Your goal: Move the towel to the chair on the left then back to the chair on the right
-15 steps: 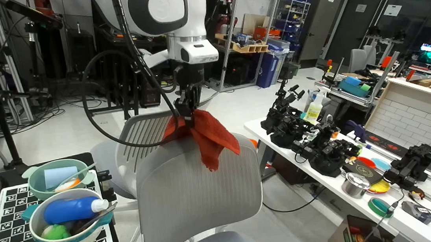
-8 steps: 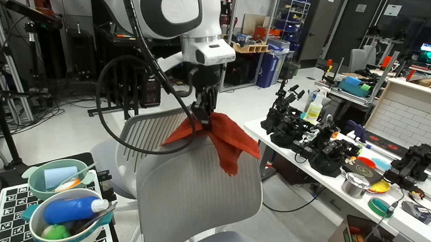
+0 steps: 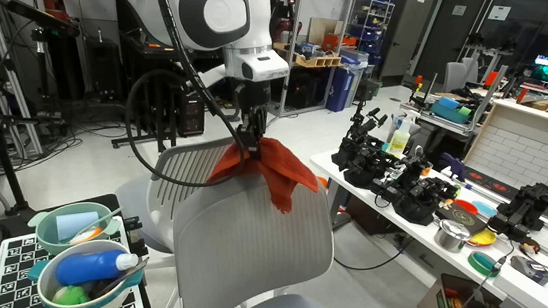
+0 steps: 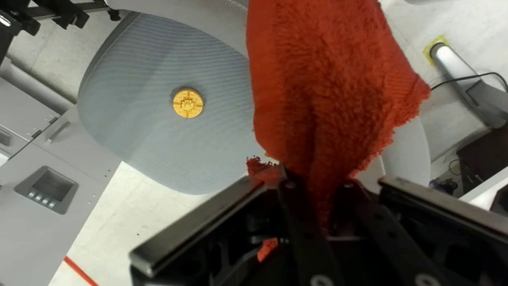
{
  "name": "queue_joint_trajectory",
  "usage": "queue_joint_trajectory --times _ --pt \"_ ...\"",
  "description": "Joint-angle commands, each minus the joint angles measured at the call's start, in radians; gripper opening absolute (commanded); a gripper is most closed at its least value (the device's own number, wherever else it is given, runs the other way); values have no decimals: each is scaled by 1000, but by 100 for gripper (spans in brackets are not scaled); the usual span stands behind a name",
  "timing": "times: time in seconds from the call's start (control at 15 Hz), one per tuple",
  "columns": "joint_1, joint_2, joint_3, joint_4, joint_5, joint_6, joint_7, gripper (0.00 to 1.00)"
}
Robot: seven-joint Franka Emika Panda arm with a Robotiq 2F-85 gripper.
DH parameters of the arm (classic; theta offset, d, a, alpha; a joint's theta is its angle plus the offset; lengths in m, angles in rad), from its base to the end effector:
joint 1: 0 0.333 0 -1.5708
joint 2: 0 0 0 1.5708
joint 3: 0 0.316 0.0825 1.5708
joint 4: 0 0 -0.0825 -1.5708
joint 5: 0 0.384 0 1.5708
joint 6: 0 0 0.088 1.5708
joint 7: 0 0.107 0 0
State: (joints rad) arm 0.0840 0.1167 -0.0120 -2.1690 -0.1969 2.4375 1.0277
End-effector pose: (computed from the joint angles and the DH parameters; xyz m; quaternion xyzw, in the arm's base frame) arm 0.5645 0.0404 0.3554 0.9133 -0.3942 0.1008 0.0201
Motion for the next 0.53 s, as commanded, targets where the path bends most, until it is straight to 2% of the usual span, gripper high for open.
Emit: queue_joint_trajectory --times 0.0,0.47 --pt "29 13 27 49 -5 0 39 3" --pt "59 54 33 110 -18 -4 78 3"
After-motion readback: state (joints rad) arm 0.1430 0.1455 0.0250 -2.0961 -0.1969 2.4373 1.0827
